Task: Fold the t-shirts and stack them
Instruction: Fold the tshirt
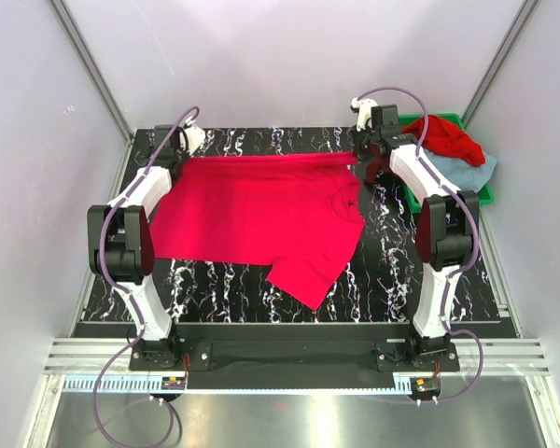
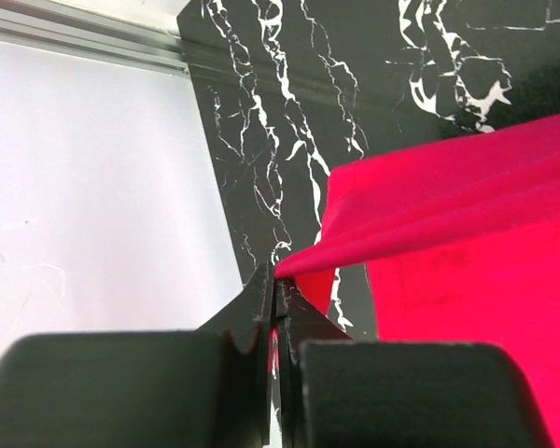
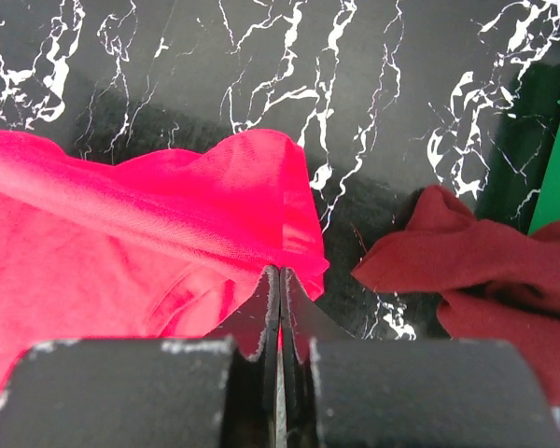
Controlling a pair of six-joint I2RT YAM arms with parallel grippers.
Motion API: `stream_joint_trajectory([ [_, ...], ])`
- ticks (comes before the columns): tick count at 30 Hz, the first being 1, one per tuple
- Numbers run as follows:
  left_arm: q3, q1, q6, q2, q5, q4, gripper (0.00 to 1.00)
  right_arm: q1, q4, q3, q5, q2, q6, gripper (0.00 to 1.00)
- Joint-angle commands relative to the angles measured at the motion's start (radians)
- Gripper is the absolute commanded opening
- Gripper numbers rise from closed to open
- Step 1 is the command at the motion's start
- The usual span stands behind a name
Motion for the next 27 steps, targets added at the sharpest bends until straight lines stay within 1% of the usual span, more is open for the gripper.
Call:
stream_joint_trajectory([
  [1, -0.001, 0.016, -0.008, -0.041, 0.007, -0.038, 0.0, -0.002, 0.003, -0.035, 0.004, -0.067, 0.005, 0.0],
  [8, -0.006, 0.012, -0.031, -0.032, 0.021, -0.11, 0.0, 0.019, -0.029, -0.087, -0.023, -0.093, 0.016, 0.0],
  [13, -0.036, 0.01, -0.045, -0.041, 0.038, -0.127, 0.0, 0.035, -0.043, -0.133, -0.039, -0.107, 0.02, 0.0],
  [18, -0.035, 0.01, -0.071, -0.024, 0.046, -0.173, 0.0, 0.044, -0.054, -0.164, -0.05, -0.104, 0.026, 0.0],
  [27, -0.02, 0.009, -0.105, 0.007, 0.066, -0.246, 0.0, 0.053, -0.051, -0.181, -0.053, -0.094, 0.033, 0.0],
])
